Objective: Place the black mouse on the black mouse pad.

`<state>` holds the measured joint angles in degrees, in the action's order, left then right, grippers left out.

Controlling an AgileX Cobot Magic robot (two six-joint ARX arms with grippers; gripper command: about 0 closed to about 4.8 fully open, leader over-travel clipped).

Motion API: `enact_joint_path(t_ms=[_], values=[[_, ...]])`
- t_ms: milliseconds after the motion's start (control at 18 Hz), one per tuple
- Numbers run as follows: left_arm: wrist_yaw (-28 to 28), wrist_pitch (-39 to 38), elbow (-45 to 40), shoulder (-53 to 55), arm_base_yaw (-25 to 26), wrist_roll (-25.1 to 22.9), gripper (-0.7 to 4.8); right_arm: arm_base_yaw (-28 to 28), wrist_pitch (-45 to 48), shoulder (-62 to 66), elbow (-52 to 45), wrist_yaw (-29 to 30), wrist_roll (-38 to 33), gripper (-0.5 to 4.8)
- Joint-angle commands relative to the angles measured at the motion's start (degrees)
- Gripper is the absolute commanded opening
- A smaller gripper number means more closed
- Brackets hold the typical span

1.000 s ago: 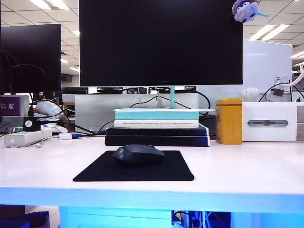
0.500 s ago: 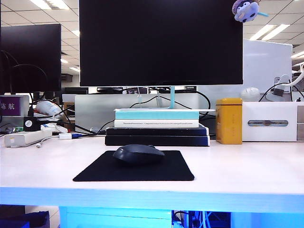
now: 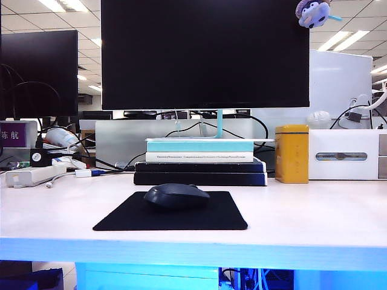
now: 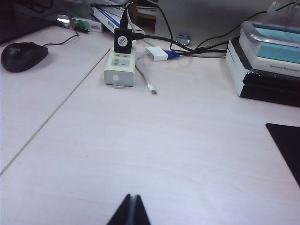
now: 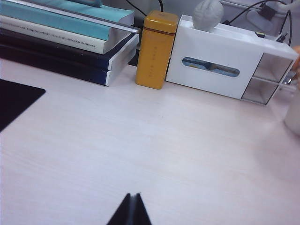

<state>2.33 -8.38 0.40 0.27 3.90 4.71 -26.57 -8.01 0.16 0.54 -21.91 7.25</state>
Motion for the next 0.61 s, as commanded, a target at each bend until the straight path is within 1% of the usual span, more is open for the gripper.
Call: enact_joint_path(t_ms=[56, 167, 278, 445, 611], values=[[-0.24, 0.68, -0.09, -0.07, 0.00, -0.20, -0.05, 0.61, 0.15, -0.04, -0.48, -1.29, 2.36, -0.06], [-1.07, 0.70, -0.09, -0.07, 0.00, -0.17, -0.05, 2.54, 0.17, -0.04, -0.48, -1.99, 2.58, -0.06], [-1.14, 0.70, -0.09, -0.07, 0.00, -0.17, -0.05, 5.79, 0.28, -0.04, -0.48, -1.16, 2.58, -0.06], [-1.18, 0.70, -0.09, -0.07, 0.00, 0.02, -0.05, 12.81, 0.81, -0.04, -0.48, 1.92, 3.32, -0.06], [-1.16, 0.61, -0.09, -0.07, 0.00, 0.11, -0.05, 21.31, 2.97, -0.04, -0.48, 5.22, 3.28, -0.06]])
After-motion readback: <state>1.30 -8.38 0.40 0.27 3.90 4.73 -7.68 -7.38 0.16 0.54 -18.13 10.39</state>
